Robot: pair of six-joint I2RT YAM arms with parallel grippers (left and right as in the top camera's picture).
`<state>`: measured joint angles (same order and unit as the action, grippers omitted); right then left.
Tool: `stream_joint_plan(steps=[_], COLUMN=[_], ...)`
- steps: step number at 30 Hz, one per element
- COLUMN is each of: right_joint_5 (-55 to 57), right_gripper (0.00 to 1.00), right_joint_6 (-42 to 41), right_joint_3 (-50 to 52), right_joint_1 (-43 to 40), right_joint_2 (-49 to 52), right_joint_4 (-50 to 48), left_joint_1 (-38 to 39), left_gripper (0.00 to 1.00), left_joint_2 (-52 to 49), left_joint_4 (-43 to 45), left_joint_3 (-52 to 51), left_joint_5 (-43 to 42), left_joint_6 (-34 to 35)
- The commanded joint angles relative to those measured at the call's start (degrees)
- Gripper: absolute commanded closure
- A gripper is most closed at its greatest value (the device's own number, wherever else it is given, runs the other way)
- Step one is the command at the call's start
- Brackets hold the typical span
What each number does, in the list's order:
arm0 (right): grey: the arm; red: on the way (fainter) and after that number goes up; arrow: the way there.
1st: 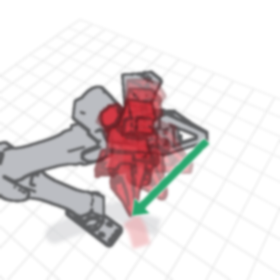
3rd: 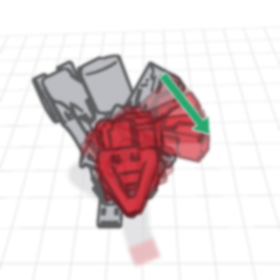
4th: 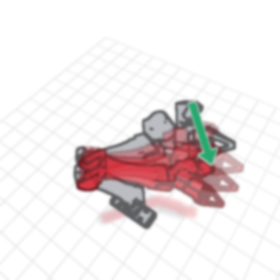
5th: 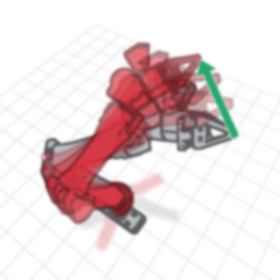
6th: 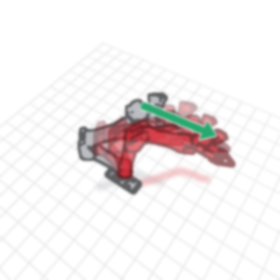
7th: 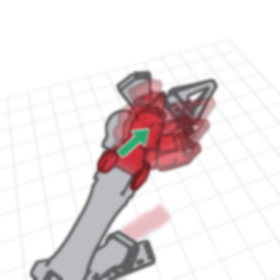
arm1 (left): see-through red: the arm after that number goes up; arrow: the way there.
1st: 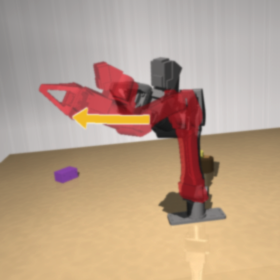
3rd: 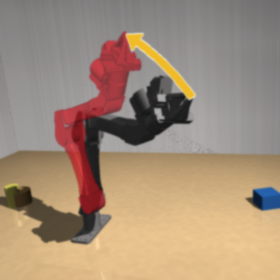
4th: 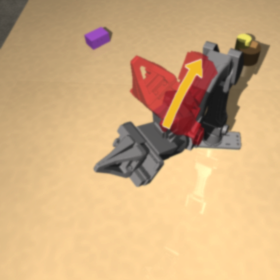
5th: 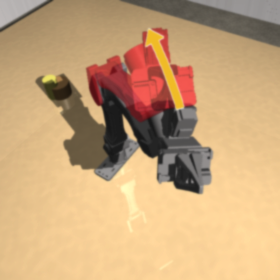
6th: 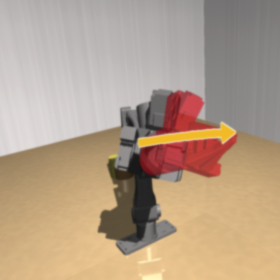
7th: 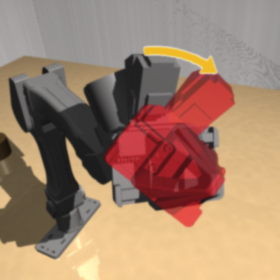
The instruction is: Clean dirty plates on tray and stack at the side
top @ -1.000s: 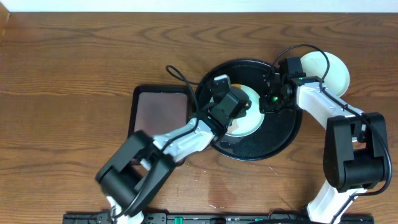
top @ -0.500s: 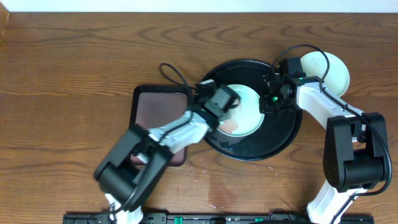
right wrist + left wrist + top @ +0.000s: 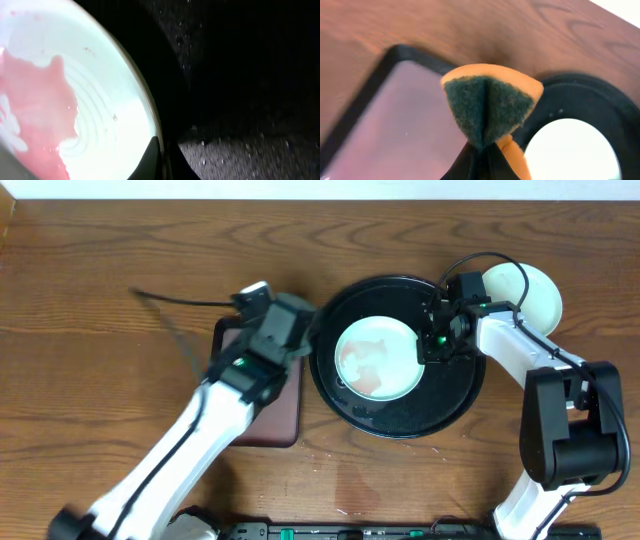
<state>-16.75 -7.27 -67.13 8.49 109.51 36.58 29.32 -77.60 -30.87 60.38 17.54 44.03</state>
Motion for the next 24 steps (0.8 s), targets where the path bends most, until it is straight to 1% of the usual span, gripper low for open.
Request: stream_joint_plan(steps=[1, 3, 7, 11, 15, 21, 24], right_joint_5=[2.89, 6.56, 19.43, 34.18, 46.29, 64.04, 68.28], right_gripper=[0.99, 0.99, 0.99, 0.99, 0.99, 0.99, 0.99], right_joint_6=[2.21, 2.23, 2.29, 7.65, 19.78, 37.31, 44.63], right_joint_3=[-0.87, -0.98, -1.03, -1.03, -1.03, -1.03, -1.03], right_joint_1=[1.16, 1.95, 5.55, 10.75, 16.65, 23.98, 26.23], right_joint_2=[-8.09, -12.22, -21.49, -28.81, -33.11, -33.88, -33.88], right_joint_4=[0.28, 0.31, 0.26, -0.28, -2.84, -10.16, -15.13], left_joint_1=[-3.74, -5.75, -9.81, -11.74, -12.28, -12.26, -12.26], left_gripper=[0.92, 0.92, 0.92, 0.92, 0.92, 0.92, 0.92], left_joint_2=[4.57, 4.98, 4.57, 3.96, 3.85, 3.85, 3.85], left_joint_4=[-8.0, -12.26, -18.88, -20.52, -20.52, -20.52, -20.52], left_joint_3=[-0.46, -0.48, -1.38, -2.4, -2.91, -2.95, -2.95], left_joint_5=[1.66, 1.66, 1.62, 1.6, 1.6, 1.57, 1.57], left_joint_6=[-0.96, -0.96, -0.94, -0.96, -0.96, -0.94, -0.94])
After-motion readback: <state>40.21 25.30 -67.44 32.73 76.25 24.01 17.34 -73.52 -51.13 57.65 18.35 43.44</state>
